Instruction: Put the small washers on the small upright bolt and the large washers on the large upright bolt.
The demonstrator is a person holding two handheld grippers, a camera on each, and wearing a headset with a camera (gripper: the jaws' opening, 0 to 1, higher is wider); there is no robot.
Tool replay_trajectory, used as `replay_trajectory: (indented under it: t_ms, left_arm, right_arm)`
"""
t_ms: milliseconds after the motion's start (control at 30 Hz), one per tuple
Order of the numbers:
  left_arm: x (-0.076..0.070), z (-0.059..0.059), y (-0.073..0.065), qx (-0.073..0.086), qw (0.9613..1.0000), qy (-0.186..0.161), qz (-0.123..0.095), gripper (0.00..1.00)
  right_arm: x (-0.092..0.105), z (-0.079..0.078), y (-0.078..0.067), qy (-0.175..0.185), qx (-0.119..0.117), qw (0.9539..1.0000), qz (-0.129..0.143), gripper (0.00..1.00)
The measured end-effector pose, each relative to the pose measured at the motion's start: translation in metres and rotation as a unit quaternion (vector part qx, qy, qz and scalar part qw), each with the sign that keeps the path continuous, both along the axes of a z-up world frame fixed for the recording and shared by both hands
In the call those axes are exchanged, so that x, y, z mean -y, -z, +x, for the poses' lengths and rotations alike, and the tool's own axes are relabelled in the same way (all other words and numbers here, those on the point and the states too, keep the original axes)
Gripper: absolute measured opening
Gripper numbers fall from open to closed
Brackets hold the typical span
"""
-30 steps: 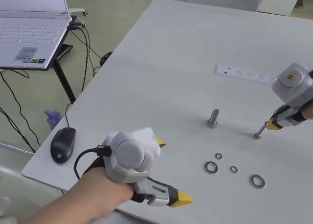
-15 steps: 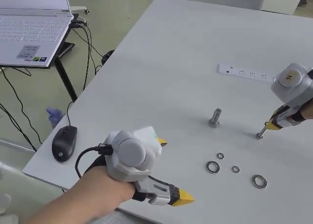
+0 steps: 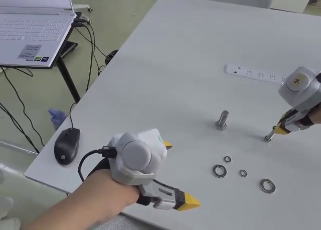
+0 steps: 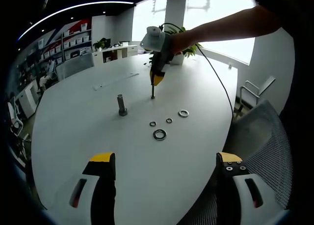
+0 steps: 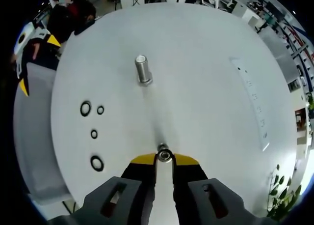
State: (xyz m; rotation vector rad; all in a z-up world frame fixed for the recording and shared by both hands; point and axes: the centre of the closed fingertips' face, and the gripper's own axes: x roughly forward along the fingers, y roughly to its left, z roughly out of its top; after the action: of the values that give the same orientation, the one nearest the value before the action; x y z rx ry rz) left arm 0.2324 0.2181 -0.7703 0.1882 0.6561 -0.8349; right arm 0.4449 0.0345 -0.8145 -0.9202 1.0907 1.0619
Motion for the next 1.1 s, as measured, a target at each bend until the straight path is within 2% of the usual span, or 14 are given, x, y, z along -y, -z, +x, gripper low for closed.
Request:
replay_trajectory:
  t_ms: [1100]
  left_arm:
    - [0.0,0.004,0.003,-0.005,1.0,0.001,0.0,0.84]
  right_arm:
    - [-0.002,0.0,0.026,-0.018,0.001,0.9998,-0.012,0.13]
